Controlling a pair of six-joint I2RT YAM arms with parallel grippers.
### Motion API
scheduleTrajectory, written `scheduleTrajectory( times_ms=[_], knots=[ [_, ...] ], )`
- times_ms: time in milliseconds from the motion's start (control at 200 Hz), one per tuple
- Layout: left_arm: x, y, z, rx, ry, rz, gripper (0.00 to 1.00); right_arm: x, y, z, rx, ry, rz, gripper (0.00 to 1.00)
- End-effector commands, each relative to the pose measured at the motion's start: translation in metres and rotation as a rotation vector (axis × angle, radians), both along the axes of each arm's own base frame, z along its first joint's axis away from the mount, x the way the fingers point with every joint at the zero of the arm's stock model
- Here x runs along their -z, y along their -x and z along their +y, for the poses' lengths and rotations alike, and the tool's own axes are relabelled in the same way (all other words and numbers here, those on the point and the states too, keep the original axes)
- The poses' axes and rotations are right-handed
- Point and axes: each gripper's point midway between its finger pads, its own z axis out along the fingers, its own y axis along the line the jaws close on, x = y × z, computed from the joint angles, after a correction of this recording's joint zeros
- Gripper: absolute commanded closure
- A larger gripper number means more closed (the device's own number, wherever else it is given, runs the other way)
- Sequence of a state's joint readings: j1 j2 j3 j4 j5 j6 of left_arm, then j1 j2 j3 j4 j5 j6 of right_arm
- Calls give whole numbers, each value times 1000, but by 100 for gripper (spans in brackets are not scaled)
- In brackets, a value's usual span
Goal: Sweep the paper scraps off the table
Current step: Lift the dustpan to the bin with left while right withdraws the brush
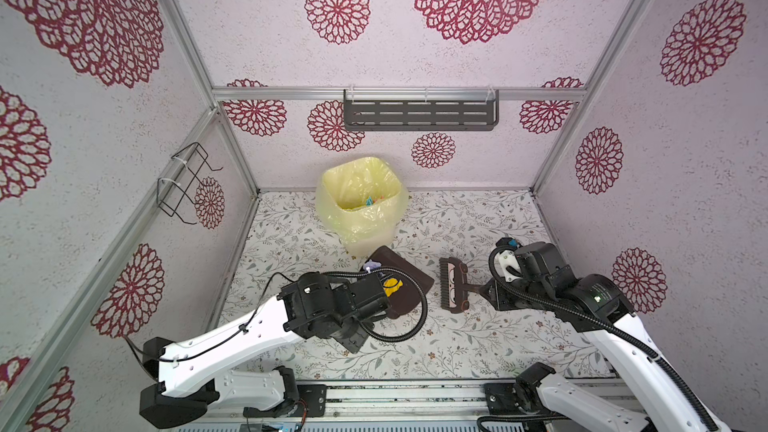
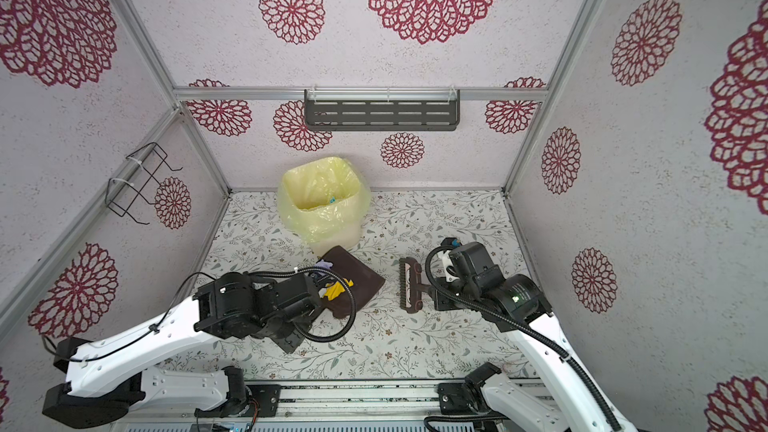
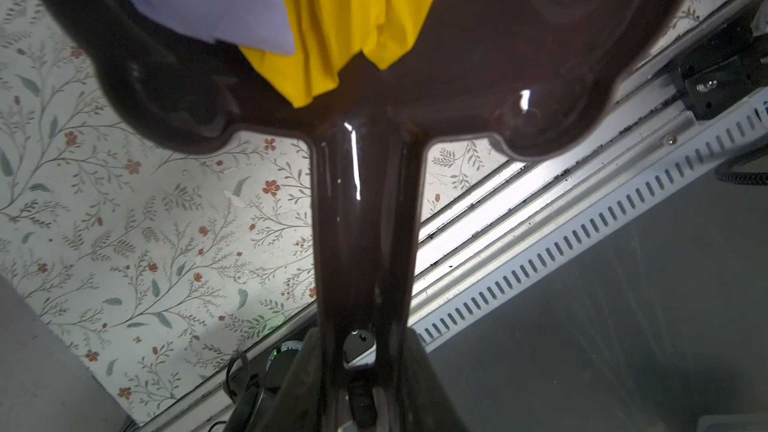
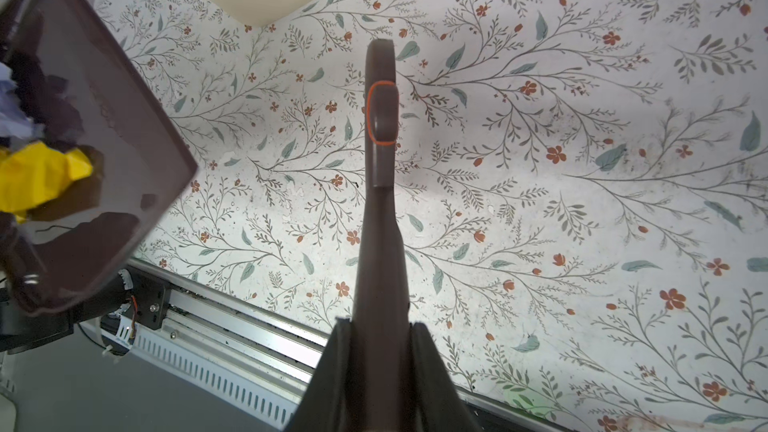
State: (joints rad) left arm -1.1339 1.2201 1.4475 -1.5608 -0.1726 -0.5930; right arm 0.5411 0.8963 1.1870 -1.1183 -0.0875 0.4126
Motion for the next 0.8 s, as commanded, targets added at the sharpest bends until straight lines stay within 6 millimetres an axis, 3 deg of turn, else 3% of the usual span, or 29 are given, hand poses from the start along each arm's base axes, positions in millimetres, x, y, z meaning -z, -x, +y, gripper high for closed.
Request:
scheduleTrajectory(
  times_ms=[0, 180, 310, 400, 605, 796],
  knots=[
    [-22, -10, 34, -68, -47, -39, 100, -16, -5, 6, 5, -69, -56, 100],
    [-57, -35, 55, -151, -14, -97, 100, -17, -6, 6, -3, -83, -67, 100],
    [-69, -54, 72, -225, -18, -110, 100, -16, -6, 7, -9, -92, -71, 100],
    [-77, -68, 72, -258, 48, -119, 100, -17, -5, 7, -13, -105, -74, 100],
    [-91, -101, 82, -308, 43, -144, 100, -19, -2, 6, -16, -118, -81, 100],
    [-85, -131, 89, -359, 17, -144, 100, -21, 0, 7, -27, -131, -88, 100]
  ],
)
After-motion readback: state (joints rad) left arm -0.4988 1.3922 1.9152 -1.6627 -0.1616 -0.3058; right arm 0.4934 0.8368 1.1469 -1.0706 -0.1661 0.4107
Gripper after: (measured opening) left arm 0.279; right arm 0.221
